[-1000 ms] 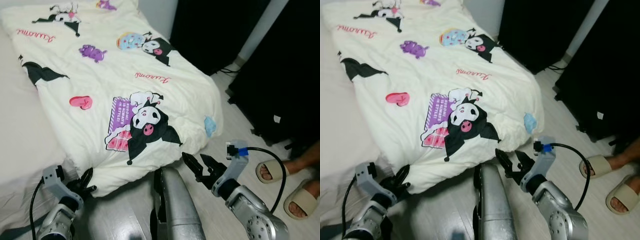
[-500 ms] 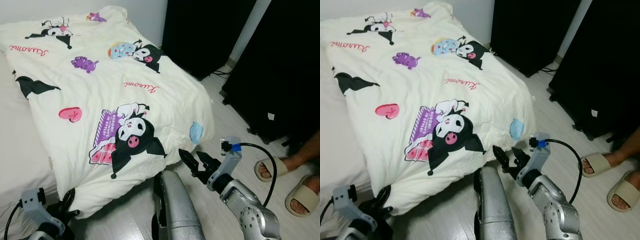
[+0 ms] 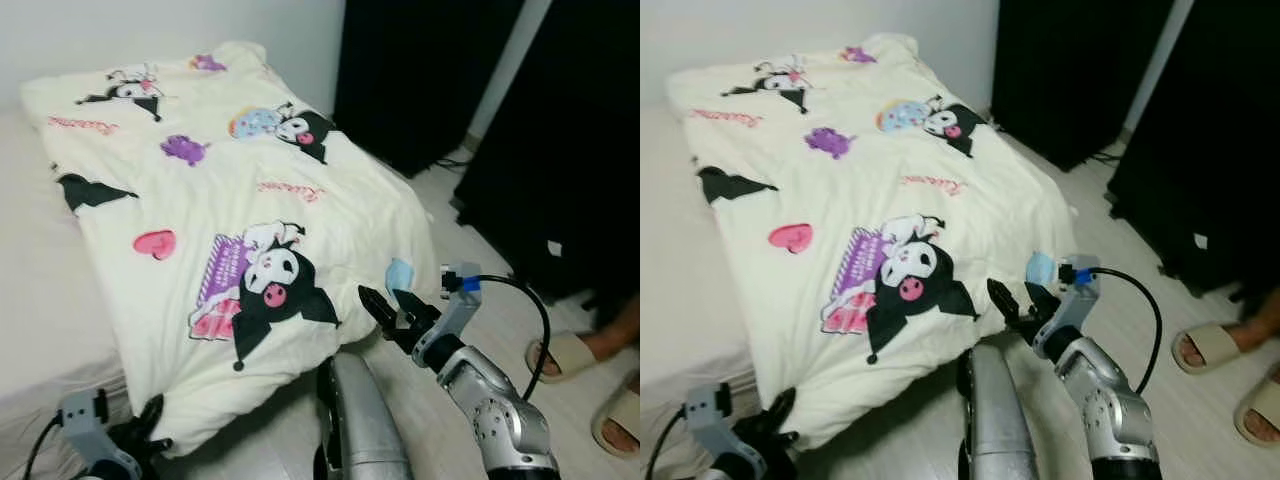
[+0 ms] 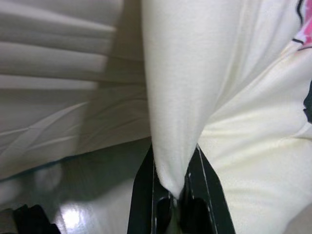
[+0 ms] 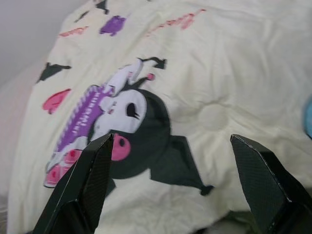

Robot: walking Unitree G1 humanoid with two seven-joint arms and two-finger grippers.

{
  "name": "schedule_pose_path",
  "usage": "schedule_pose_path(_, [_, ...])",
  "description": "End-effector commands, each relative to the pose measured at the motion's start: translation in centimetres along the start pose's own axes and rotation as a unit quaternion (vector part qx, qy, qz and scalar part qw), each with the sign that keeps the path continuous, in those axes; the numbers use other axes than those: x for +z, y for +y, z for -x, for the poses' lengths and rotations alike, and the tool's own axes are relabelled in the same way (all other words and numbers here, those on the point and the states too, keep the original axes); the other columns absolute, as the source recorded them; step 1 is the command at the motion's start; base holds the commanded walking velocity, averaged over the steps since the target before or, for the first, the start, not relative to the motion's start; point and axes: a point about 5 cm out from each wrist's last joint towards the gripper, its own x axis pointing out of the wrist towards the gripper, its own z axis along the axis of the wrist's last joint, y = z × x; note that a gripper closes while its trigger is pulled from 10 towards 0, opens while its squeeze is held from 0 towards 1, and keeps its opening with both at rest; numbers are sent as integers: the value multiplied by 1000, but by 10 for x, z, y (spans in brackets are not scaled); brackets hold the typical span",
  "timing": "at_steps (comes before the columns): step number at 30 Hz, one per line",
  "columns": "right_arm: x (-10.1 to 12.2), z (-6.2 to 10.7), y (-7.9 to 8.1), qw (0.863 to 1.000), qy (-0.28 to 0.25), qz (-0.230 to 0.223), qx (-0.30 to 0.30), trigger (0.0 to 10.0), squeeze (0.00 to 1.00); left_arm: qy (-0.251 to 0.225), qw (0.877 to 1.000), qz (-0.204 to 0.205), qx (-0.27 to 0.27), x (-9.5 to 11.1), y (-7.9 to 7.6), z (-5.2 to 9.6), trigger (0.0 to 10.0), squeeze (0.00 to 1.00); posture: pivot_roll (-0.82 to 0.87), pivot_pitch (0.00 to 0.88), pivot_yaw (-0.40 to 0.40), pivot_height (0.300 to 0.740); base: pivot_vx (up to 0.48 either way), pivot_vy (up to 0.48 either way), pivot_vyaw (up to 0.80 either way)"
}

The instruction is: Clean up the room

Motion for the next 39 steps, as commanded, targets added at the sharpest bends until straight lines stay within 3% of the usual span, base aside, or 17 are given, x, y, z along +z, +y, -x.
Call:
schedule_pose_path(1, [-5,0,-4,1000,7,3,-8,10000,0,97,992,27,74,-45,18,36,10000,0,-38,108,-15,387,0,0,0])
schedule_pose_path(2, [-6,-2,-5,1000,2,3,-3,10000,0,134,985,-7,106,-49,24,40,10000,0,-33,91,-10,391,0,0,0])
schedule_pose_path(3, [-6,-2,-5,1000,2,3,-3,10000,0,134,985,-7,106,-49,24,40,10000,0,-33,91,-10,391,0,0,0])
schedule_pose_path(5, [-6,-3,-4,1000,-8,2,8,10000,0,159,975,-47,149,-46,34,44,10000,0,-25,58,-3,401,0,0,0])
schedule_pose_path(8, [-5,-5,-4,1000,-13,1,11,10000,0,166,970,-62,166,-43,38,44,10000,0,-24,40,0,411,0,0,0])
schedule_pose_path(14, [-3,-11,-4,1000,-19,4,16,10000,0,188,968,-97,135,-43,30,35,10000,0,-25,13,6,435,0,0,0])
schedule_pose_path(18, [-3,-11,-4,1000,-20,5,17,10000,0,189,969,-99,128,-43,27,32,10000,0,-26,11,7,440,0,0,0])
schedule_pose_path(23, [-2,-12,-5,999,-25,9,19,10000,0,195,972,-89,101,-49,13,23,10000,0,-29,16,10,454,0,0,0])
schedule_pose_path(24, [-3,-11,-6,999,-26,9,19,10000,0,192,975,-64,92,-52,8,20,10000,1000,-30,20,8,459,0,0,0])
schedule_pose_path(30, [-5,-10,-7,999,-26,9,18,10000,0,186,978,-53,75,-54,-4,12,10000,1000,-28,24,5,474,0,0,0])
schedule_pose_path(34, [-4,-11,-5,999,-27,10,22,10000,0,174,982,-51,52,-52,-21,-3,10000,1000,-33,28,1,493,0,0,0])
schedule_pose_path(39, [-3,-11,-5,999,-29,11,25,10000,0,167,982,-63,68,-46,-18,-5,10000,1000,-33,19,4,517,0,0,0])
